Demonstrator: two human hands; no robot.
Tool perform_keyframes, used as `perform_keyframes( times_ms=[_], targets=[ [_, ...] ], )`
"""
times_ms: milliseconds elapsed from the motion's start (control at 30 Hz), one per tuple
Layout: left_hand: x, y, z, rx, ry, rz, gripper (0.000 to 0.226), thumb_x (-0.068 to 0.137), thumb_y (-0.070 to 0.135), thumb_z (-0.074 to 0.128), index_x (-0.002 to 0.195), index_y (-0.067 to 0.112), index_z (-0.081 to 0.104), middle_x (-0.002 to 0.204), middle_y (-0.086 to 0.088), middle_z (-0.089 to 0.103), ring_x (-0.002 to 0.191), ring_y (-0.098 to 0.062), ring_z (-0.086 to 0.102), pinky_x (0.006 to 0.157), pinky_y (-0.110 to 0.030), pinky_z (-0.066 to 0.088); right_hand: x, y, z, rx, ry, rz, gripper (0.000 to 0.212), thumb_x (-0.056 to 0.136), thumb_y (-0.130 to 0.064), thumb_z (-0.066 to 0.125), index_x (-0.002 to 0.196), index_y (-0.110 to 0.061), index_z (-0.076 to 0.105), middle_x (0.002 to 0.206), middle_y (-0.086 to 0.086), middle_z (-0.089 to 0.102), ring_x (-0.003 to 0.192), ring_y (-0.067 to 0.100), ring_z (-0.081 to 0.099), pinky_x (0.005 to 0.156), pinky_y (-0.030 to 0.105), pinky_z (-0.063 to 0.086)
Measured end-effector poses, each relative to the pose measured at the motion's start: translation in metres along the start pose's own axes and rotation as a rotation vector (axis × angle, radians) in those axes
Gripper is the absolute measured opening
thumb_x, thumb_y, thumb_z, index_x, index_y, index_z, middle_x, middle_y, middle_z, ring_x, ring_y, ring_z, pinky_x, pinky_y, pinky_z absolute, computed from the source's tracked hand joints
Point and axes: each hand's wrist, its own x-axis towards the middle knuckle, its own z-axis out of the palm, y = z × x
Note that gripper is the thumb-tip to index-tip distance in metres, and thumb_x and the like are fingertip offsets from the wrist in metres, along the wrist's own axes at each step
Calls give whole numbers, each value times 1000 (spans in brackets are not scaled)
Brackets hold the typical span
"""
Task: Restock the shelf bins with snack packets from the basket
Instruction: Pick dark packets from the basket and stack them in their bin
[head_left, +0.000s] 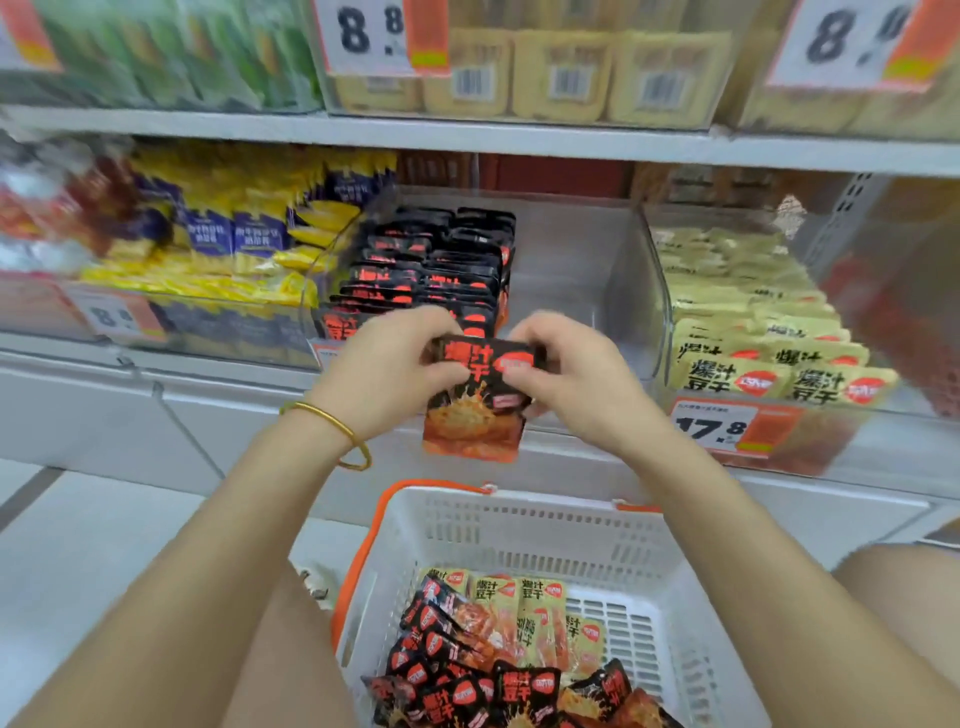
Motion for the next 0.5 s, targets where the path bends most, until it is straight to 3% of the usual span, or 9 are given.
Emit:
perform_keyframes(
  times_ms=[134, 200, 334, 501],
  targets=[
    [12, 12, -34, -53, 307, 60, 14, 85, 16, 66, 98, 13, 61, 82, 4, 55, 78, -19, 55, 71, -33, 46, 31, -37, -12, -48, 232, -198, 15, 84, -10, 63, 87, -22, 55, 78, -5, 58, 76, 23, 60, 71, 47, 54],
    [17, 10, -38, -45, 367, 64, 11, 86, 16, 64, 97, 15, 60, 78, 8, 53, 76, -18, 54, 69, -34, 46, 40, -43, -11, -110, 278, -240, 13, 86, -13, 63, 92, -21, 55, 76, -10, 56, 73, 16, 55, 73, 42, 51],
    [28, -7, -28, 1, 359, 25, 13, 88, 17, 63, 100, 15, 60, 86, 4, 58, 78, -16, 55, 70, -32, 46, 47, -36, 0, -268, 285, -231, 10, 90, -16, 61, 98, -17, 57, 78, -10, 53, 70, 11, 48, 66, 28, 38],
    [36, -34, -6, 90, 267, -5, 21, 86, 18, 65, 106, 15, 60, 92, -1, 60, 90, -22, 54, 79, -40, 47, 51, -18, 13, -466, 161, -116, 22, 97, -25, 50, 114, -16, 61, 101, 2, 54, 93, 23, 55, 78, 36, 44]
  ],
)
